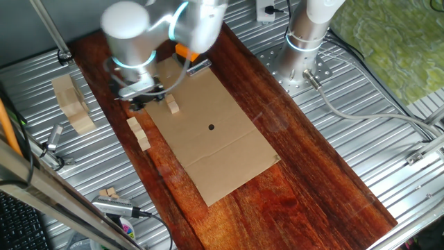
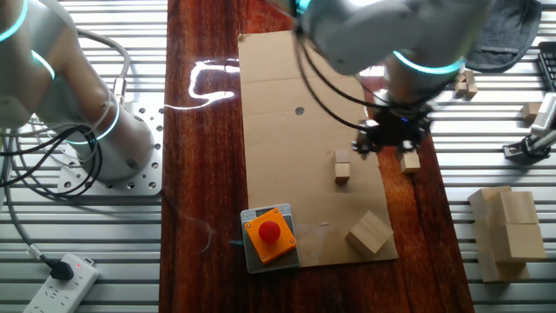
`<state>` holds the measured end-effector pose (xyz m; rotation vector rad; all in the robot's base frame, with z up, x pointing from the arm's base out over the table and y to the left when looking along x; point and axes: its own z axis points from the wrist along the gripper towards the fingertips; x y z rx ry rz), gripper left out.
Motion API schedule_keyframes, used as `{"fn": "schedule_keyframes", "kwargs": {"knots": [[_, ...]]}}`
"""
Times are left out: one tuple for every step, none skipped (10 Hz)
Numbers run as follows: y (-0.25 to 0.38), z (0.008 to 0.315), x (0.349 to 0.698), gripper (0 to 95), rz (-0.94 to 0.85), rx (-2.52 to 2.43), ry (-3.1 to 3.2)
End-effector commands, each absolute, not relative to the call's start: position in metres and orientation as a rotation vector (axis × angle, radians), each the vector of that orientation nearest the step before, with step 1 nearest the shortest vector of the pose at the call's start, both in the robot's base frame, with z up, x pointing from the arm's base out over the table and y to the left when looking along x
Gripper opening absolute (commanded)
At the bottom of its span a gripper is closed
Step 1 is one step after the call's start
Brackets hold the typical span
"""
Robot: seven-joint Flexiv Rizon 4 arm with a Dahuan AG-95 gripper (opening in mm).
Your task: Stack the blocks into a pyramid shape
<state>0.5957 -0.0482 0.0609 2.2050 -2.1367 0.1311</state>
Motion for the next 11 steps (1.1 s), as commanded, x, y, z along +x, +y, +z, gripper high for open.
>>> {"fn": "schedule_keyframes", "kwargs": {"knots": [[-0.051,0.057,0.618,57.0,0.127,2.213,-2.134],[-0.051,0.056,0.624,57.0,0.128,2.212,-2.137],[-0.051,0.054,0.632,57.0,0.129,2.209,-2.140],[-0.051,0.051,0.637,57.0,0.129,2.213,-2.136],[-0.050,0.047,0.640,57.0,0.131,2.215,-2.134],[-0.049,0.041,0.642,57.0,0.130,2.217,-2.132],[-0.048,0.038,0.643,57.0,0.129,2.217,-2.133],[-0.045,0.036,0.644,57.0,0.130,2.217,-2.134],[-0.044,0.034,0.644,57.0,0.134,2.218,-2.129],[-0.043,0.031,0.645,57.0,0.136,2.222,-2.125],[-0.043,0.029,0.645,57.0,0.136,2.225,-2.124]]}}
